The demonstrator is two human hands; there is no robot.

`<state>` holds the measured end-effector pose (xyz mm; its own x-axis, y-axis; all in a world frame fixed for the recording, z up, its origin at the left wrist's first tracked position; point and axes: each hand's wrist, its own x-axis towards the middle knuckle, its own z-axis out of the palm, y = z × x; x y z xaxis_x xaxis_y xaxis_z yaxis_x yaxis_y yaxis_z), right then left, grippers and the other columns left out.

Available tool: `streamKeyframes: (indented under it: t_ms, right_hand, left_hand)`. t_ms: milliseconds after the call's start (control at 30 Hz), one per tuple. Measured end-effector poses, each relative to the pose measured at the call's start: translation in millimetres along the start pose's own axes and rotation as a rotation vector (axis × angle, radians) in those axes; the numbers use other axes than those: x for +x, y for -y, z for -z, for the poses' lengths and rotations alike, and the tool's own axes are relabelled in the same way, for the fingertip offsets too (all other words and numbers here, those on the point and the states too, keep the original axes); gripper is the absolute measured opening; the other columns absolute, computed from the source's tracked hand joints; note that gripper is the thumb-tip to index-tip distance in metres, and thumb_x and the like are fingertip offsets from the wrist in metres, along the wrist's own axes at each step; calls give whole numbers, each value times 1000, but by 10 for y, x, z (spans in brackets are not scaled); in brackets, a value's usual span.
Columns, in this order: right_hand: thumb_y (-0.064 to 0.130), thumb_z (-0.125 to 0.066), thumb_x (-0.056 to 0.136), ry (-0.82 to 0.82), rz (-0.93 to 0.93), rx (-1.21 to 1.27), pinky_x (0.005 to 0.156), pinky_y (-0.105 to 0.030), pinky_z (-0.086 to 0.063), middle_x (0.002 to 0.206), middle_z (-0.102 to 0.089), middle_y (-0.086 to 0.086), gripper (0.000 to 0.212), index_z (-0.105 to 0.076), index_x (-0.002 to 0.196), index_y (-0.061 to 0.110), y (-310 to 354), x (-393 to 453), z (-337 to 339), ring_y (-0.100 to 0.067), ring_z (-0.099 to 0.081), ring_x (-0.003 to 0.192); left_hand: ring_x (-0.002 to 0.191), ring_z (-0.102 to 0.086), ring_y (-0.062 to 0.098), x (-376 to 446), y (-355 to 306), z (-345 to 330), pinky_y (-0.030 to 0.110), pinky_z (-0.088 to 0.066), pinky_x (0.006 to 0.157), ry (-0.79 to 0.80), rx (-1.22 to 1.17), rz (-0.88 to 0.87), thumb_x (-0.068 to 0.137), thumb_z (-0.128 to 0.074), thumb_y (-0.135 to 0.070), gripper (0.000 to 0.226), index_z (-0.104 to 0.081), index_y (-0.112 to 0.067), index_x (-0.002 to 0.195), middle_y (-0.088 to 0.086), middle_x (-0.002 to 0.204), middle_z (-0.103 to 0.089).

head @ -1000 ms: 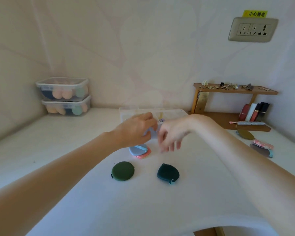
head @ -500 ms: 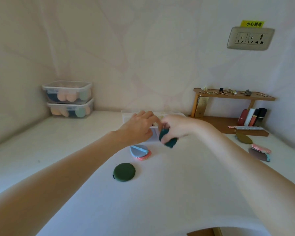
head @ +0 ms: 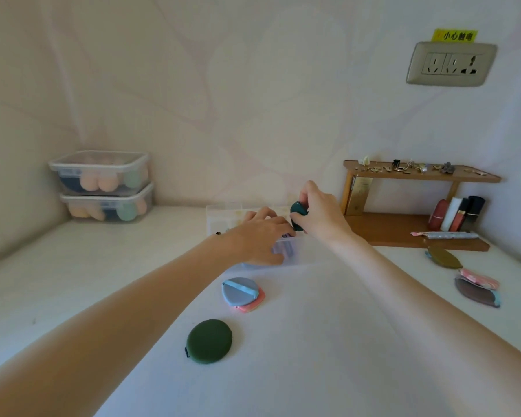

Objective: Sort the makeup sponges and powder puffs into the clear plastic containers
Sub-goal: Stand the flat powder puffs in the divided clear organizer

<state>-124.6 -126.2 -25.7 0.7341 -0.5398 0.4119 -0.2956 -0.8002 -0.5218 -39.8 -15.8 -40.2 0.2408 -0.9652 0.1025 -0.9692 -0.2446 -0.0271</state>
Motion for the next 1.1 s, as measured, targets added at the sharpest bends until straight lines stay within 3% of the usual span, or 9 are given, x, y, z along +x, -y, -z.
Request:
streamKeyframes:
  t_ms: [167, 300, 433, 500, 667, 800, 933, 1000, 1100]
  right_hand:
    - [3, -53, 86, 83, 65, -102, 52, -24, -29, 75, -44, -2, 20, -35, 90, 10, -21, 72, -93, -23, -44, 74]
    - [-2, -52, 83, 159, 84, -132, 51, -28, -28, 69, -40, 1, 27, -32, 95, 11, -49, 121, -114, -24, -44, 70]
    - [0, -50, 84, 149, 113, -195, 63, -30, -33, 91, -47, -6, 17, -44, 99, 7, -72, 101, -146, -26, -47, 83]
    - [6, -49, 88, 173, 102, -247, 67, -31, -32, 89, -43, -5, 4, -51, 91, 5, -96, 101, -156, -27, -47, 85]
    - [18, -43, 94, 255, 32, -248, 72, -32, -42, 88, -35, -7, 28, -61, 78, 2, -91, 104, -123, -27, -47, 79]
    - [14, -41, 93, 435, -53, -358, 48, -27, -26, 58, -37, -2, 41, -41, 52, 12, 101, 148, -29, -21, -37, 56]
    - [6, -42, 90, 606, -142, -404, 51, -26, -34, 63, -41, -5, 24, -50, 68, 8, 230, 217, 62, -24, -43, 62]
    - [1, -44, 88, 567, -145, -352, 52, -25, -37, 72, -47, -8, 15, -59, 84, 2, 221, 211, 66, -26, -47, 66]
    - [0, -52, 86, 440, -110, -237, 49, -22, -37, 95, -49, -6, 30, -58, 114, 7, 161, 191, 32, -19, -48, 67]
  left_hand:
    - [132, -24, 21, 0, 23, -22, 32, -21, 106, -24, 25, -27, 88, -49, -22, 51, -39, -29, 138, -10, 140, -42]
    - [131, -24, 21, -15, 29, -54, 33, -20, 106, -44, 46, -30, 89, -46, -20, 50, -41, -32, 137, -10, 138, -43]
    - [132, -23, 21, -35, 19, -24, 33, -18, 108, -46, 58, -29, 91, -44, -20, 50, -38, -35, 138, -11, 140, -41]
    - [132, -23, 21, -55, 13, -29, 33, -17, 109, -54, 58, -20, 91, -44, -22, 50, -36, -37, 139, -12, 141, -40]
    - [130, -25, 24, -74, 28, -54, 35, -21, 107, -51, 80, -6, 93, -43, -22, 50, -34, -37, 139, -10, 139, -40]
    - [127, -27, 26, -66, 27, -56, 33, -23, 106, -38, 13, -1, 92, -45, -20, 49, -38, -36, 138, -9, 136, -43]
    - [127, -27, 27, -45, 49, -65, 29, -22, 105, -32, -78, 14, 91, -47, -18, 48, -43, -34, 136, -10, 137, -44]
    - [128, -26, 28, -44, 38, -58, 29, -22, 105, -30, -92, 25, 91, -47, -18, 46, -46, -32, 134, -10, 137, -44]
    - [132, -23, 27, -35, 16, -33, 33, -20, 108, -11, -52, 37, 92, -46, -18, 45, -45, -32, 135, -9, 142, -39]
